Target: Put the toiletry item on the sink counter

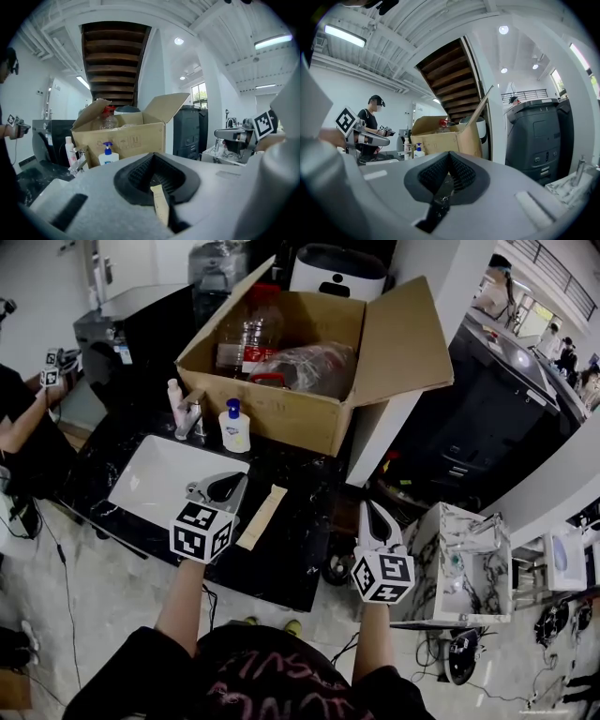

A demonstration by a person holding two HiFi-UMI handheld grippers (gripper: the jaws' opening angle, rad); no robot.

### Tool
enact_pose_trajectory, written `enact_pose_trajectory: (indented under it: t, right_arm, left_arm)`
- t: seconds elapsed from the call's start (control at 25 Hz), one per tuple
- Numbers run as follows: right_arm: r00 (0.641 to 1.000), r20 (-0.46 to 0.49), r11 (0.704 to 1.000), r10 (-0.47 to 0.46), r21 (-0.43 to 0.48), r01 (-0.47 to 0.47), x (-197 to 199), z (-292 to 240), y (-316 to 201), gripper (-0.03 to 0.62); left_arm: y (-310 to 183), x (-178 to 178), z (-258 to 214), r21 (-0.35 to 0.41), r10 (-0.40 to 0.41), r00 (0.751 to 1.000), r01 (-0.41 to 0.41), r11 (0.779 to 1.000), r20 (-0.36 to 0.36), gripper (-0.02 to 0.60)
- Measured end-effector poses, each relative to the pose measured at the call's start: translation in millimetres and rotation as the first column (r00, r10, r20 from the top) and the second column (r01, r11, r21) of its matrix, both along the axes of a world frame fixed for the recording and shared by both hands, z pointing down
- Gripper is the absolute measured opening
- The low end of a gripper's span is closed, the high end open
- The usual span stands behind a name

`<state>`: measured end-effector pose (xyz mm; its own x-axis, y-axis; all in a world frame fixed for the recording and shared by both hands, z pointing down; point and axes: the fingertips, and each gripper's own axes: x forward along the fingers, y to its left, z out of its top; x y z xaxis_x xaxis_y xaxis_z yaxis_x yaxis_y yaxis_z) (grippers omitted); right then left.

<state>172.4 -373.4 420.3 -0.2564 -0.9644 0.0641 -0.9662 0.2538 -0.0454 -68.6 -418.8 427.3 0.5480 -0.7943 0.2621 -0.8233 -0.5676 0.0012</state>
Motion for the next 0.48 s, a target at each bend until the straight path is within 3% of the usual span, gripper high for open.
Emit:
enact_pose_trajectory:
  t: [0.48]
  right_arm:
    - [1.0, -0.003, 1.0, 0.013, 0.012, -0.013, 4, -10, 6, 0.012]
  left_arm:
    - [10, 2, -49, 0.131, 0.02, 1.0, -0.017, 0.991, -0.023, -0.003]
